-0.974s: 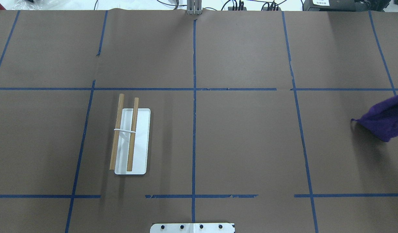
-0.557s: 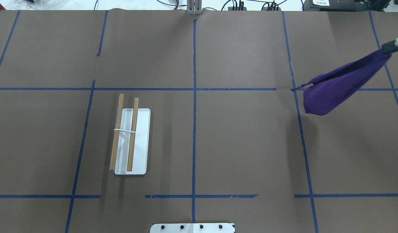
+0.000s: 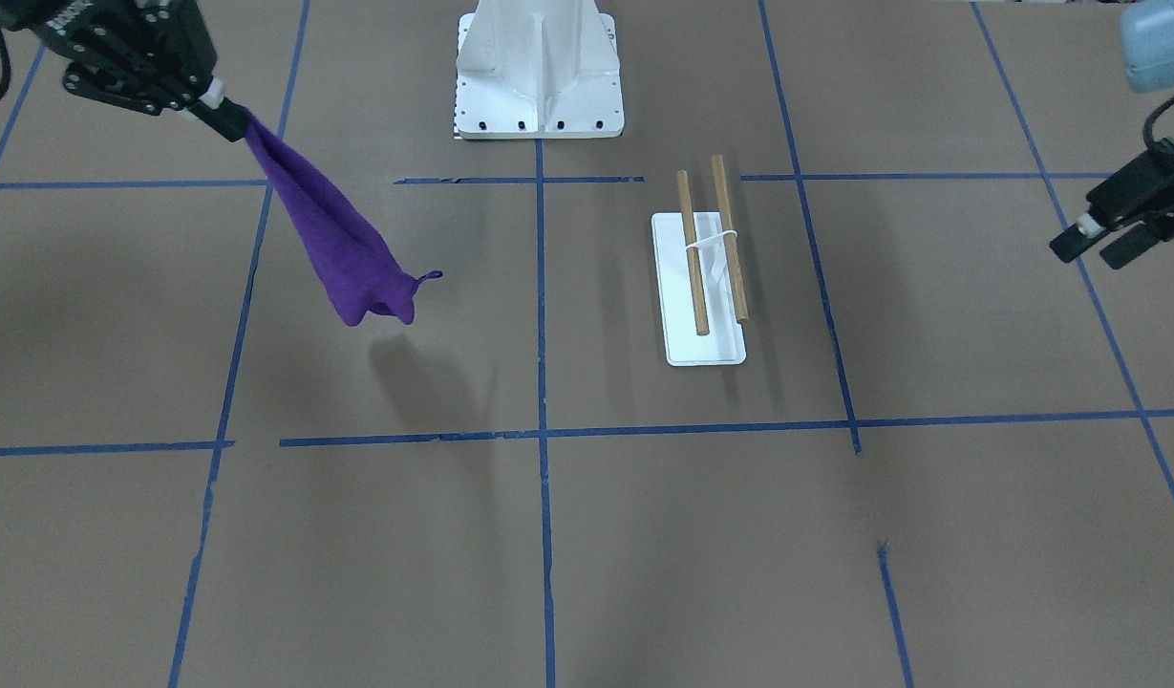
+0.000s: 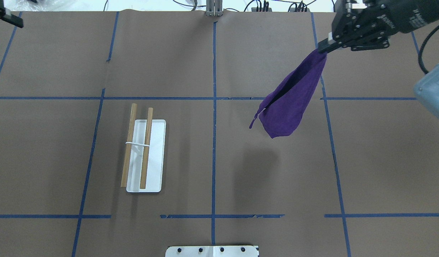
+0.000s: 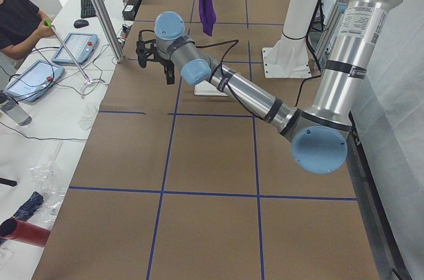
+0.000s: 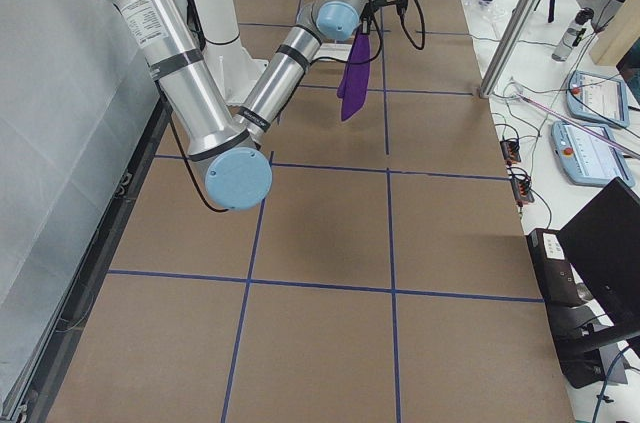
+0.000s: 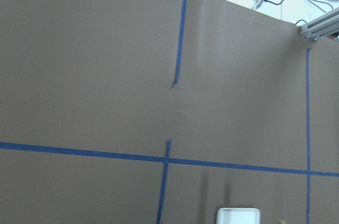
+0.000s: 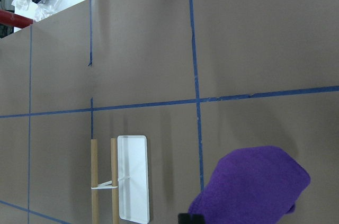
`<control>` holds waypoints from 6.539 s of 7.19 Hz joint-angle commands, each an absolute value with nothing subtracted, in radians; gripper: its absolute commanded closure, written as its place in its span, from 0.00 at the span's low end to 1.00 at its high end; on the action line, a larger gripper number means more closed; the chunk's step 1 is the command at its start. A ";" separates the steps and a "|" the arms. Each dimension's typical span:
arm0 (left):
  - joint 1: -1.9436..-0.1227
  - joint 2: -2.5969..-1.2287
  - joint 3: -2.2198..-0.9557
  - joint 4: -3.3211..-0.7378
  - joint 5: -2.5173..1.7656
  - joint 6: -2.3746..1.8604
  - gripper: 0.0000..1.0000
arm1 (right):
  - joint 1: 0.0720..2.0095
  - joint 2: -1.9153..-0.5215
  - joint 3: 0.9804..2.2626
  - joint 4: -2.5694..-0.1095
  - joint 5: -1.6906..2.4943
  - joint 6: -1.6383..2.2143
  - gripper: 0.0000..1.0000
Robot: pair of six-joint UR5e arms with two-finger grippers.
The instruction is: Hang towel on rack
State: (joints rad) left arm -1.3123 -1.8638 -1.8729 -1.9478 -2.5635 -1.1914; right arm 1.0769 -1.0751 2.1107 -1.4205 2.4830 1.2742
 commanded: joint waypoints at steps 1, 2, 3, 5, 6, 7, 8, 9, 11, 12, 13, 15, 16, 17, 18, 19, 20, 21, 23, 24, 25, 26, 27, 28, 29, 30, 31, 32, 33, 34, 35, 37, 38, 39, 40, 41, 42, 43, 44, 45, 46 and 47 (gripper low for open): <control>-1.171 -1.975 -1.911 -1.942 -2.559 -1.479 0.02 | 0.929 -0.999 2.111 -1.420 2.343 1.322 1.00; -1.114 -2.029 -1.913 -1.942 -2.556 -1.567 0.02 | 0.893 -0.976 2.111 -1.420 2.300 1.322 1.00; -1.071 -2.073 -1.916 -1.942 -2.557 -1.621 0.02 | 0.875 -0.963 2.111 -1.420 2.284 1.337 1.00; -0.991 -2.178 -1.904 -1.941 -2.553 -1.825 0.00 | 0.853 -0.957 2.115 -1.420 2.258 1.342 1.00; -0.964 -2.207 -1.882 -1.940 -2.553 -1.924 0.00 | 0.839 -0.959 2.123 -1.420 2.253 1.344 1.00; -0.941 -2.289 -1.818 -1.939 -2.554 -2.010 0.00 | 0.825 -0.959 2.131 -1.420 2.237 1.344 1.00; -0.911 -2.336 -1.780 -1.937 -2.553 -2.082 0.01 | 0.824 -0.957 2.134 -1.420 2.235 1.344 1.00; -0.875 -2.373 -1.755 -1.937 -2.536 -2.123 0.03 | 0.824 -0.957 2.134 -1.420 2.233 1.344 1.00; -0.815 -2.420 -1.729 -1.936 -2.482 -2.175 0.08 | 0.824 -0.948 2.132 -1.420 2.233 1.344 1.00; -0.796 -2.434 -1.721 -1.936 -2.473 -2.190 0.11 | 0.822 -0.948 2.132 -1.420 2.233 1.342 1.00; -0.787 -2.454 -1.703 -1.937 -2.456 -2.195 0.14 | 0.821 -0.948 2.132 -1.420 2.233 1.342 1.00; -0.762 -2.476 -1.689 -1.937 -2.431 -2.220 0.23 | 0.821 -0.946 2.132 -1.420 2.233 1.342 1.00; -0.758 -2.476 -1.689 -1.937 -2.430 -2.230 0.34 | 0.821 -0.946 2.132 -1.420 2.229 1.342 1.00; -0.758 -2.477 -1.689 -1.937 -2.430 -2.236 0.51 | 0.821 -0.948 2.134 -1.420 2.227 1.342 1.00; -0.758 -2.477 -1.690 -1.937 -2.430 -2.238 0.66 | 0.821 -0.946 2.134 -1.420 2.229 1.342 1.00; -0.758 -2.477 -1.692 -1.937 -2.431 -2.238 0.81 | 0.821 -0.946 2.134 -1.420 2.227 1.342 1.00; -0.756 -2.477 -1.697 -1.937 -2.431 -2.240 1.00 | 0.821 -0.946 2.134 -1.420 2.227 1.342 1.00; -0.756 -2.477 -1.703 -1.936 -2.431 -2.240 1.00 | 0.821 -0.946 2.134 -1.420 2.227 1.342 1.00; -0.756 -2.474 -1.703 -1.936 -2.431 -2.240 1.00 | 0.824 -0.951 2.134 -1.425 2.217 1.344 0.01; -0.756 -2.473 -1.701 -1.936 -2.431 -2.240 1.00 | 0.825 -0.960 2.134 -1.427 2.204 1.341 0.00; -0.756 -2.471 -1.701 -1.936 -2.431 -2.240 1.00 | 0.827 -0.963 2.146 -1.427 2.206 1.341 0.00; -0.756 -2.464 -1.704 -1.936 -2.430 -2.238 1.00 | 0.851 -0.977 2.173 -1.427 2.223 1.339 0.00; -0.758 -2.420 -1.733 -1.936 -2.430 -2.237 1.00 | 0.888 -1.038 2.222 -1.427 2.241 1.338 0.00; -0.758 -2.326 -1.834 -1.936 -2.427 -2.223 1.00 | 0.920 -1.125 2.270 -1.425 2.250 1.332 0.00; -0.768 -2.260 -1.898 -1.936 -2.425 -2.211 1.00 | 0.951 -1.175 2.287 -1.425 2.253 1.328 0.00; -0.776 -2.190 -1.937 -1.936 -2.425 -2.156 1.00 | 0.975 -1.233 2.284 -1.422 2.255 1.328 0.00; -0.805 -2.122 -1.972 -1.936 -2.425 -2.085 1.00 | 0.992 -1.267 2.281 -1.419 2.256 1.327 0.00; -0.855 -2.062 -2.002 -1.936 -2.427 -1.994 1.00 | 1.018 -1.323 2.275 -1.417 2.269 1.322 0.00; -0.865 -2.025 -2.003 -1.936 -2.425 -1.921 1.00 | 1.034 -1.353 2.261 -1.417 2.267 1.298 0.00; -0.909 -1.970 -2.003 -1.937 -2.425 -1.819 1.00 | 1.045 -1.371 2.246 -1.417 2.267 1.257 0.00; -0.939 -1.903 -1.994 -1.937 -2.425 -1.698 1.00 | 1.051 -1.374 2.235 -1.419 2.266 1.246 0.00; -1.013 -1.778 -1.983 -1.940 -2.410 -1.460 1.00 | 1.055 -1.393 2.238 -1.417 2.266 1.246 0.00; -1.017 -1.746 -1.982 -1.944 -2.401 -1.410 1.00 | 1.058 -1.393 2.237 -1.417 2.266 1.246 0.00; -1.017 -1.743 -1.962 -1.947 -2.389 -1.407 1.00 | 1.063 -1.393 2.237 -1.417 2.266 1.244 0.00; -1.017 -1.733 -1.956 -1.951 -2.388 -1.388 1.00 | 1.065 -1.393 2.238 -1.417 2.266 1.246 0.00; -1.014 -1.733 -1.947 -1.951 -2.387 -1.387 1.00 | 1.071 -1.396 2.238 -1.417 2.266 1.246 0.00; -1.009 -1.735 -1.927 -1.951 -2.363 -1.387 0.91 | 1.075 -1.397 2.238 -1.417 2.266 1.244 0.00; -1.006 -1.735 -1.901 -1.951 -2.288 -1.382 0.29 | 1.075 -1.396 2.238 -1.419 2.266 1.246 0.00; -1.006 -1.735 -1.890 -1.951 -2.274 -1.379 0.16 | 1.078 -1.399 2.237 -1.419 2.266 1.244 0.00; -1.009 -1.732 -1.887 -1.951 -2.273 -1.349 0.00 | 1.086 -1.411 2.237 -1.419 2.264 1.244 0.00; -1.011 -1.711 -1.890 -1.951 -2.273 -1.298 0.00 | 1.103 -1.439 2.229 -1.420 2.264 1.208 0.00; -1.017 -1.703 -1.888 -1.951 -2.273 -1.214 0.00 | 1.136 -1.491 2.208 -1.420 2.264 1.083 0.00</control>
